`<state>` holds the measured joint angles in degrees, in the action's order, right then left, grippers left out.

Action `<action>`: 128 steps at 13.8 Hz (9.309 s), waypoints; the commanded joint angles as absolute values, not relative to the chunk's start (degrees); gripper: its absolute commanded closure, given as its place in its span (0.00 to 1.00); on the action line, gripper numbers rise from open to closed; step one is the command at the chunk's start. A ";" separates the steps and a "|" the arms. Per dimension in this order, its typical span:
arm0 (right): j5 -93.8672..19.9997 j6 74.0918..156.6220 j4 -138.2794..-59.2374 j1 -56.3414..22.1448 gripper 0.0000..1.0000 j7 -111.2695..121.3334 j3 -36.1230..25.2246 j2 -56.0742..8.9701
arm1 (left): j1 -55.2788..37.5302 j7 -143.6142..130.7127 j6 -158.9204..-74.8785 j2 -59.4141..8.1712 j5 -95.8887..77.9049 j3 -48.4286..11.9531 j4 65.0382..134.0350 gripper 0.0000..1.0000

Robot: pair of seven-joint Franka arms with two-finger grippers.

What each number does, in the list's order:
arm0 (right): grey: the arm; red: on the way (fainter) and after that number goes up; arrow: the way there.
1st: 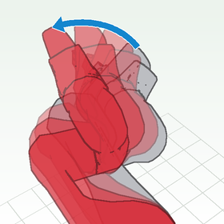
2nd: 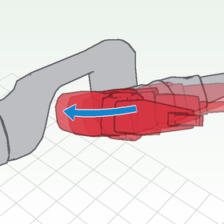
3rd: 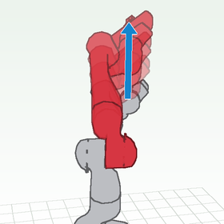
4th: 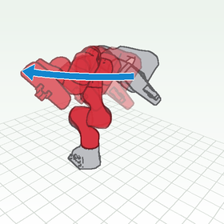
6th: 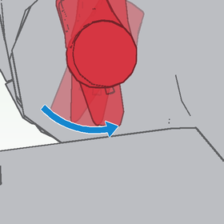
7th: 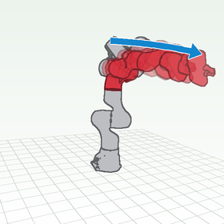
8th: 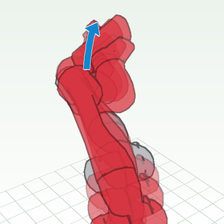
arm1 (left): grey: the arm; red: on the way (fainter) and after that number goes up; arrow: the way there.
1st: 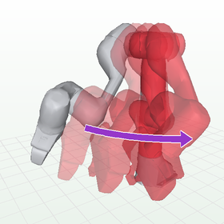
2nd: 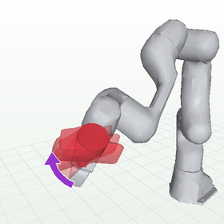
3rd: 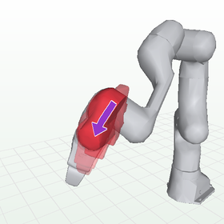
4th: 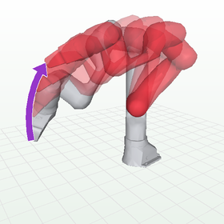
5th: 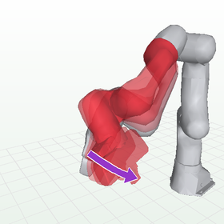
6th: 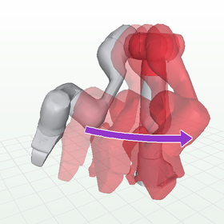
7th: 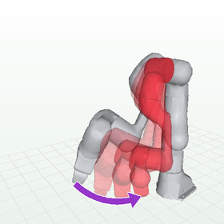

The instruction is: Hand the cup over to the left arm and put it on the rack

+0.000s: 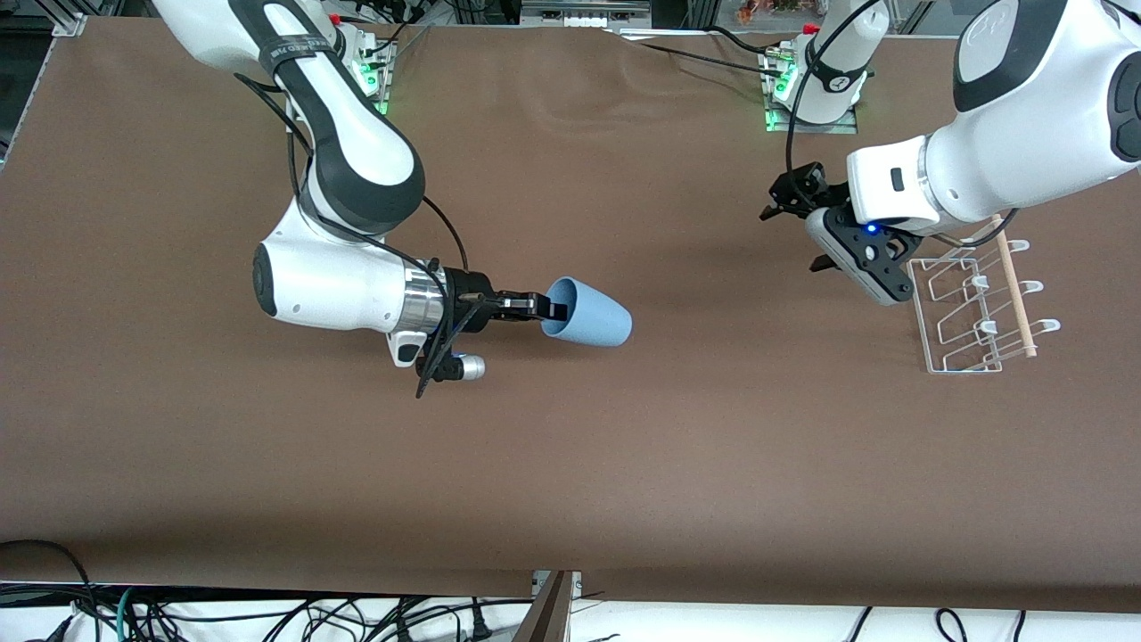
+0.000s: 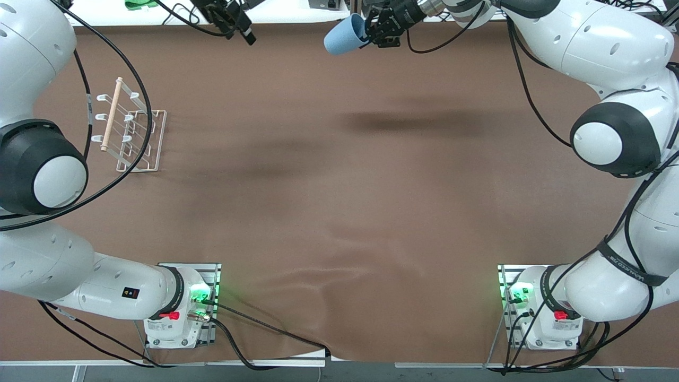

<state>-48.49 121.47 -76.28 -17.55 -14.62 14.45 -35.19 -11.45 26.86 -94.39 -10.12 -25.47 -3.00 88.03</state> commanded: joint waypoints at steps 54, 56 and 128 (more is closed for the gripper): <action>-24.20 99.07 -70.93 -2.38 0.00 -5.99 16.44 -31.82 | -13.54 71.38 -88.44 -18.11 -6.37 -1.32 84.74 0.88; -17.53 95.99 -70.93 -1.85 0.00 -1.69 15.12 -31.03 | -13.62 67.70 -84.65 -18.11 2.33 -1.41 83.59 0.88; 2.81 85.78 -83.14 2.20 0.00 4.48 3.87 -5.71 | -1.33 -4.66 -102.48 4.13 -0.27 -2.11 104.76 0.00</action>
<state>4.06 86.04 -82.59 1.48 3.35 3.71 -6.43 -3.48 -4.21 -100.03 0.19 -0.74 -1.41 99.60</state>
